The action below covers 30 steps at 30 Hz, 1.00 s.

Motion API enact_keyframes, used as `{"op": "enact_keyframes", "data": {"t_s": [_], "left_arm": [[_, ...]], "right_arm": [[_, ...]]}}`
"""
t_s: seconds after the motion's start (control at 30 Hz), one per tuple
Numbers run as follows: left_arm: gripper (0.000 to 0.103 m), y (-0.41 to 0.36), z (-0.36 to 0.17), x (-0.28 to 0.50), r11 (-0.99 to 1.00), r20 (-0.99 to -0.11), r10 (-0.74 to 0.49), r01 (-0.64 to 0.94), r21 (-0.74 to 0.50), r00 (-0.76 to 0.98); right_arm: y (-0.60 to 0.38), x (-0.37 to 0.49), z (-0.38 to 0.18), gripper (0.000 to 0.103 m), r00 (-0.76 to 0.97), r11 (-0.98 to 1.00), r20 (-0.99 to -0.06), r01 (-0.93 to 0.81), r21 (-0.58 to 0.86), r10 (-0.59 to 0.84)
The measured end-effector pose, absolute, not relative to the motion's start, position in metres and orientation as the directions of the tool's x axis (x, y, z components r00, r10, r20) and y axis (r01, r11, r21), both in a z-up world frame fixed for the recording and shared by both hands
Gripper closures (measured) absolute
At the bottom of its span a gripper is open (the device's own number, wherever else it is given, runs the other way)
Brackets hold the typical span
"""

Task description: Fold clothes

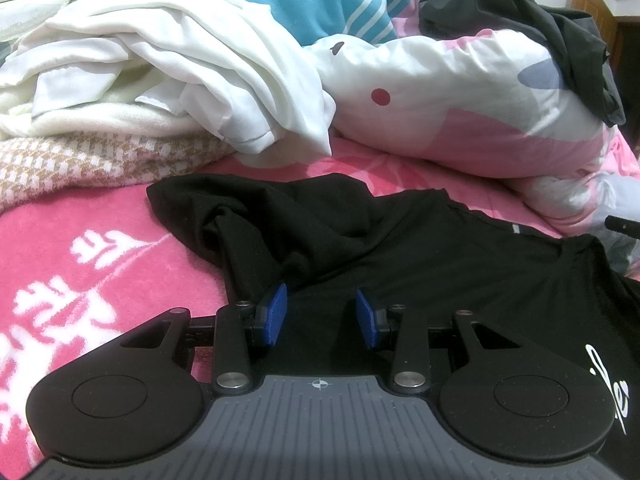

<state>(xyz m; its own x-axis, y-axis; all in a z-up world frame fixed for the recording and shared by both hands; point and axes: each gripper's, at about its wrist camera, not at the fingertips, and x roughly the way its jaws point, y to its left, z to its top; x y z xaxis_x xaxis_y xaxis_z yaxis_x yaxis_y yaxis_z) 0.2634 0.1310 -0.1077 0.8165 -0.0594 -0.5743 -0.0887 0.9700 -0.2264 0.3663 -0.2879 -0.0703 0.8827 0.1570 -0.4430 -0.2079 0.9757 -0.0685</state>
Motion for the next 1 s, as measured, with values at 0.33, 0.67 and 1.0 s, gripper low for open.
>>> {"op": "enact_keyframes", "data": {"t_s": [0.33,0.67,1.0], "left_arm": [[0.065,0.131,-0.108,0.263,0.969,-0.574,-0.06,-0.089,-0.229,0.817],[0.061,0.128,-0.098,0.253,0.967,-0.541,-0.088,-0.059,-0.248,0.836],[0.059,0.148,-0.073,0.217,0.943,-0.419,-0.074,-0.073,-0.324,0.905]], "right_arm": [[-0.28,0.419,-0.116,0.08,0.747,0.976,-0.636,-0.209,0.055,0.196],[-0.359,0.377,-0.086,0.077,0.79,0.885,-0.556,0.037,0.465,0.259],[-0.265,0.331,-0.02,0.075,0.721,0.885,-0.56,-0.165,0.436,0.41]]}}
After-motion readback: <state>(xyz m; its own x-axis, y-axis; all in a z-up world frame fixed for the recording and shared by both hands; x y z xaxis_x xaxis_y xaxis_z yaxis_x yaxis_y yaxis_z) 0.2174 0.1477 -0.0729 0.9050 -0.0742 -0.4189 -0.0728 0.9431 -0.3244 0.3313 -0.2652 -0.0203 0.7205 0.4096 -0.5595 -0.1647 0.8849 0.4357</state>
